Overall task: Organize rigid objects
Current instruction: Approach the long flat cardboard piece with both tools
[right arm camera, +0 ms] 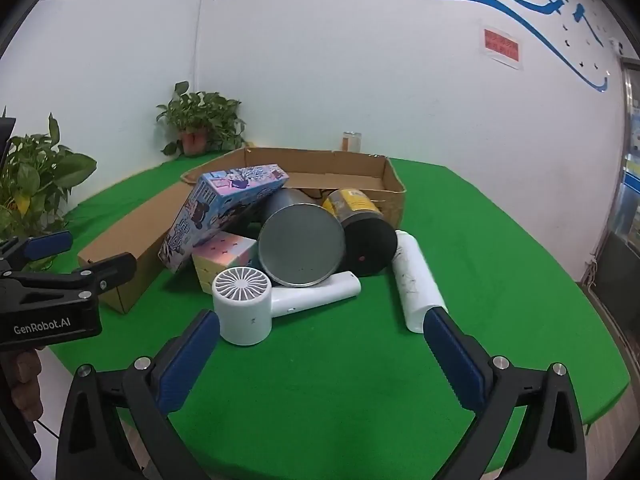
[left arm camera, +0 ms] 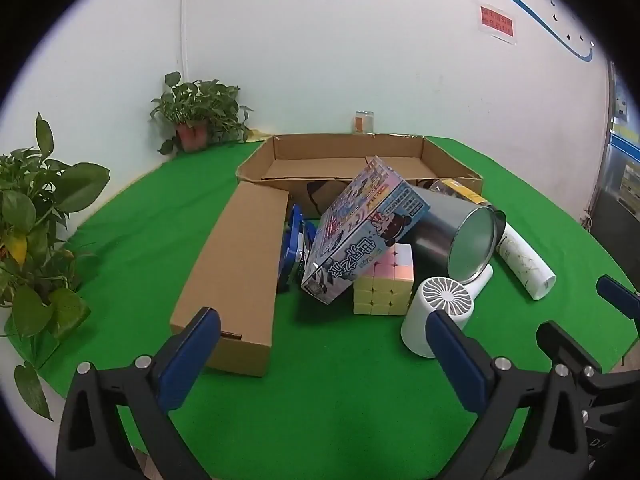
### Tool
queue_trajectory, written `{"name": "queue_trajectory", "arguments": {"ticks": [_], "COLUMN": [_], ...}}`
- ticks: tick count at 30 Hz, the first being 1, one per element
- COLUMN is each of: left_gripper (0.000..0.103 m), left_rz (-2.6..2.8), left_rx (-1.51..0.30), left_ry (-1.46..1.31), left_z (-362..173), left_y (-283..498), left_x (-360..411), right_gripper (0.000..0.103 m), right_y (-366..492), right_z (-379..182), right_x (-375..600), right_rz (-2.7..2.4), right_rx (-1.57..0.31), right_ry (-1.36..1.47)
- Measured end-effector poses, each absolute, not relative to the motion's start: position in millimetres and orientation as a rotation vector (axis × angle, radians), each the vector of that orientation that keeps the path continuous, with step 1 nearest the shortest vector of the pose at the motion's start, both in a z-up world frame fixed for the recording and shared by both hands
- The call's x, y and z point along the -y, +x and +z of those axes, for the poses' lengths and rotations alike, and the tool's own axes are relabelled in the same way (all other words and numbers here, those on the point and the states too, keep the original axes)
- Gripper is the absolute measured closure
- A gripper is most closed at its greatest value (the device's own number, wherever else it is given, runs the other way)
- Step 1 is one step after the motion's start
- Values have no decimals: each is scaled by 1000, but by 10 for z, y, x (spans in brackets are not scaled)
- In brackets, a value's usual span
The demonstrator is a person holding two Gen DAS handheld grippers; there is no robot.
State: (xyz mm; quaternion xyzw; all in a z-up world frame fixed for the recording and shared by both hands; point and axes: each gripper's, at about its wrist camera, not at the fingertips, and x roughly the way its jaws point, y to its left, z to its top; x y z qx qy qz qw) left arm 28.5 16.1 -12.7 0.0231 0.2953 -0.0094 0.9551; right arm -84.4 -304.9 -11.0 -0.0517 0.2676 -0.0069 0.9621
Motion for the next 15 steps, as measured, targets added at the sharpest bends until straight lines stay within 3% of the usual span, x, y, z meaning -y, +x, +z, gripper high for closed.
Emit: {"name": "queue_trajectory", "arguments": {"ticks": [15], "left_gripper": [1], "left_rz": [-79], "left_rx": [-596], "left_ry": [27], "left_z": [6], "left_y": [400], "left_x": [-27], "right_gripper": [0], "right_y": [-489], "right_z": [-289], "right_x": [3159], "right_rz": [-67], "right_rx": [-626], "right_ry": [-59]}}
